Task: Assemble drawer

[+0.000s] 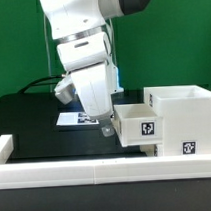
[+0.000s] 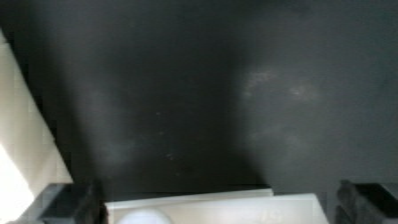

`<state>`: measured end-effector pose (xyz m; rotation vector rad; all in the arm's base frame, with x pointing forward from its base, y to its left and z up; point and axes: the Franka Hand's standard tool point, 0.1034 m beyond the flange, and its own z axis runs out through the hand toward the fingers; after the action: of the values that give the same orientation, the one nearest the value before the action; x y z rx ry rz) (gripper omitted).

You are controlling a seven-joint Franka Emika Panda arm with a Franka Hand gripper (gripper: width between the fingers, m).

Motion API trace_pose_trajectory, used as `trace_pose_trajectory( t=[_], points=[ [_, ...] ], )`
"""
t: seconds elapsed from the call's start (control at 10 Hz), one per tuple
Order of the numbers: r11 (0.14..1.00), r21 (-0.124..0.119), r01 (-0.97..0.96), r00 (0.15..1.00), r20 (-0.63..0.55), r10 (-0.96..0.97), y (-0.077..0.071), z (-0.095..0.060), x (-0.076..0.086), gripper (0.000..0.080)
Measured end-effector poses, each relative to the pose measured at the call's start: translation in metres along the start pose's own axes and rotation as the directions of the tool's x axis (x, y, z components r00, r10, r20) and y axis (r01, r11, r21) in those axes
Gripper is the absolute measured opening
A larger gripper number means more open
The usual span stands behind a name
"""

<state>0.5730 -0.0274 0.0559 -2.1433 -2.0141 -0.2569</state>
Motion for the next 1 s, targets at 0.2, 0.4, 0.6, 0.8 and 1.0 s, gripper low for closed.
trace_pose_trajectory(
  t=[0.2,0.4,0.6,0.8,1.0],
  points=[
    [0.998,0.001,0.059,0.998,-0.003,-0.059,-0.001,0.002,0.002,0.0649],
    [0.995,-0.003,0.098,0.995,-0.009,-0.098,0.002,0.003,0.008,0.0649],
    [0.994,-0.007,0.11,0.994,-0.011,-0.11,0.004,0.003,0.012,0.0649],
    [0.998,-0.007,0.064,0.998,-0.014,-0.064,0.005,0.005,0.025,0.0649],
    [1.0,-0.011,0.025,1.0,-0.014,-0.026,0.005,0.01,0.037,0.0649]
  ],
)
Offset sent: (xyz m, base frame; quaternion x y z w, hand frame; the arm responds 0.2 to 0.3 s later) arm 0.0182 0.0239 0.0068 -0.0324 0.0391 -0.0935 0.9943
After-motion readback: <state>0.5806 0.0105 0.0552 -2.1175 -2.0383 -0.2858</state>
